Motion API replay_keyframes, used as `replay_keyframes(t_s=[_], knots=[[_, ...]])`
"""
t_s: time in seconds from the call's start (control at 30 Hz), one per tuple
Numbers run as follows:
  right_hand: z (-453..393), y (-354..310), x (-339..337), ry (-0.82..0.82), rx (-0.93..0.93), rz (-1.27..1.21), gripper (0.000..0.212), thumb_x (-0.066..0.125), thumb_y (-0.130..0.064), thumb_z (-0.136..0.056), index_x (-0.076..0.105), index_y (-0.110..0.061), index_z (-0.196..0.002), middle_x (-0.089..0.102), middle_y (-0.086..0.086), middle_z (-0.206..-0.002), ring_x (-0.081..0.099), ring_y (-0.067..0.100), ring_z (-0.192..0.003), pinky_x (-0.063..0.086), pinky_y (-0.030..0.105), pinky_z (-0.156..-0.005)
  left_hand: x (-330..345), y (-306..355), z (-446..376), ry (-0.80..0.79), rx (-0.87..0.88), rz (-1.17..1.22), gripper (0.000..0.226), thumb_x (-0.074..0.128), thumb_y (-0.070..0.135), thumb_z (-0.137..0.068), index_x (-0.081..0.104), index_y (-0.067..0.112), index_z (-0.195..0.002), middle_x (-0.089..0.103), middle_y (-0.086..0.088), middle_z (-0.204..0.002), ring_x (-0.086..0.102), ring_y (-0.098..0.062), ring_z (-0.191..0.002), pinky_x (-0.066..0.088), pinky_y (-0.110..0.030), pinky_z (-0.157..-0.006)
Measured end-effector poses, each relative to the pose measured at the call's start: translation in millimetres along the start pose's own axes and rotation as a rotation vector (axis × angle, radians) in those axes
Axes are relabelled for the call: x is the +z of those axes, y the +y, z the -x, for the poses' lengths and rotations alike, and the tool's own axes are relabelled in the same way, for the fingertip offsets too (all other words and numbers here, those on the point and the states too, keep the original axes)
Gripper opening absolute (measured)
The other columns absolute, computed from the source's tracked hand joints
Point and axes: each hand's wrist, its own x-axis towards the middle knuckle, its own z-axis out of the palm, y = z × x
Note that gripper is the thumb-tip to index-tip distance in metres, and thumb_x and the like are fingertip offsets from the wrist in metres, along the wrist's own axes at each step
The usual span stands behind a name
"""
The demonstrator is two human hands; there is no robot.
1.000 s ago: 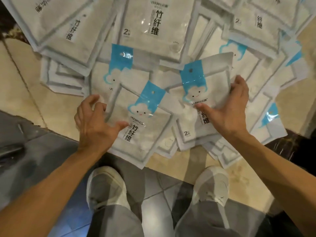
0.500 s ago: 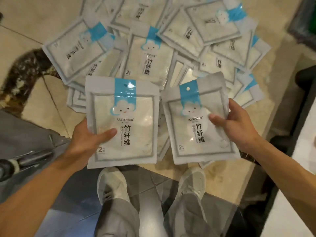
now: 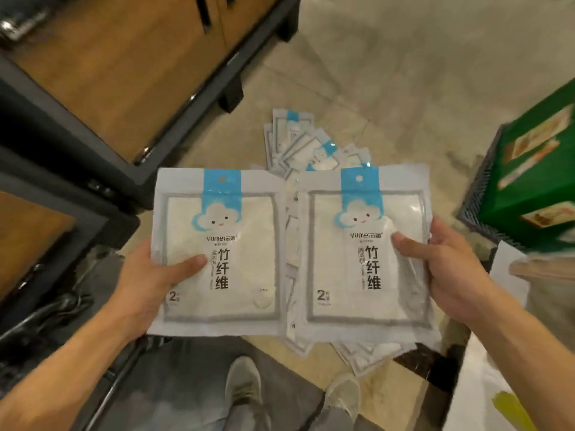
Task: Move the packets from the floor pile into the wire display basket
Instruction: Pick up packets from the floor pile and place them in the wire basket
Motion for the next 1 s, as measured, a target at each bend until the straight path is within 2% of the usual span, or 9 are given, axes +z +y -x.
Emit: replay_keyframes(t_s=[0.07,0.17,0.27,0.4,0.47,0.57,0.7,0.83,1.0], knots=[[28.0,-50.2,23.0,-0.047,-0.022,0.009,0.032,0.063,0.005,-0.092,0.065,-0.009,-0.121,0.077,0.016,-0.111,0.075,0.036,-0.101,0.059,0.053,-0.087,-21.1,56.1,29.2,-0.004,0.054,0.008,0.070,0.094,0.018,-0.055,0.066,0.018,-0.119,0.078,-0.006,-0.111,0.076,-0.030,-0.099,0.064,-0.046,-0.078],[71.8,-119.9,59.8,-0.116,-0.062,0.018,0.038,0.066,0.001,-0.091,0.062,-0.005,-0.128,0.077,0.018,-0.112,0.074,0.040,-0.103,0.059,0.057,-0.090,-58.7,135.7,75.3,0.044,0.116,0.021,0.082,0.100,0.025,-0.049,0.064,0.021,-0.122,0.077,-0.005,-0.112,0.076,-0.029,-0.098,0.064,-0.045,-0.074],[121.0,-188.6,100.1,-0.202,-0.094,0.005,0.038,0.068,0.002,-0.089,0.063,-0.009,-0.126,0.077,0.016,-0.109,0.076,0.034,-0.095,0.064,0.049,-0.081,-102.1,206.9,126.7,0.112,0.193,0.059,0.067,0.090,0.010,-0.064,0.063,0.019,-0.125,0.077,-0.006,-0.112,0.075,-0.032,-0.100,0.064,-0.045,-0.073],[187.3,-268.8,158.0,-0.345,-0.167,0.027,0.038,0.067,0.001,-0.090,0.064,-0.010,-0.127,0.078,0.013,-0.110,0.077,0.029,-0.093,0.064,0.038,-0.070,-156.8,283.4,200.4,0.229,0.270,0.106,0.087,0.102,0.035,-0.039,0.066,0.024,-0.118,0.078,-0.002,-0.109,0.077,-0.026,-0.095,0.064,-0.039,-0.069],[220.2,-301.5,187.6,-0.410,-0.202,0.038,0.039,0.067,0.001,-0.091,0.065,-0.011,-0.128,0.078,0.012,-0.111,0.077,0.028,-0.093,0.064,0.036,-0.068,-185.0,311.8,239.8,0.308,0.298,0.129,0.096,0.102,0.047,-0.026,0.069,0.027,-0.114,0.078,-0.003,-0.107,0.077,-0.027,-0.094,0.063,-0.045,-0.074],[272.6,-342.7,230.9,-0.491,-0.232,0.032,0.037,0.066,0.003,-0.091,0.066,-0.011,-0.125,0.078,0.013,-0.107,0.078,0.026,-0.084,0.062,0.035,-0.062,-220.8,345.3,298.1,0.396,0.361,0.178,0.108,0.101,0.053,-0.018,0.070,0.021,-0.115,0.079,-0.006,-0.104,0.077,-0.031,-0.091,0.062,-0.050,-0.075],[333.0,-380.6,277.9,-0.607,-0.296,0.070,0.035,0.067,0.002,-0.091,0.066,-0.010,-0.124,0.078,0.014,-0.109,0.078,0.028,-0.088,0.064,0.039,-0.065,-252.4,379.0,377.6,0.489,0.450,0.251,0.068,0.090,0.015,-0.052,0.066,0.015,-0.116,0.079,-0.007,-0.099,0.077,-0.029,-0.088,0.063,-0.036,-0.061],[384.7,-401.1,313.3,-0.745,-0.337,0.100,0.035,0.070,-0.001,-0.090,0.065,-0.010,-0.124,0.078,0.014,-0.110,0.078,0.030,-0.091,0.063,0.039,-0.064,-272.9,387.2,452.4,0.621,0.475,0.282,0.077,0.094,0.026,-0.048,0.064,0.018,-0.118,0.080,-0.005,-0.097,0.078,-0.027,-0.086,0.063,-0.039,-0.063],[438.8,-400.1,340.5,-0.957,-0.309,0.124,0.034,0.068,0.001,-0.092,0.064,-0.013,-0.123,0.078,0.014,-0.106,0.078,0.032,-0.087,0.063,0.043,-0.061,-274.5,361.0,540.4,0.792,0.517,0.353,0.055,0.083,0.007,-0.067,0.064,0.016,-0.118,0.079,-0.007,-0.098,0.077,-0.028,-0.085,0.064,-0.039,-0.063]])
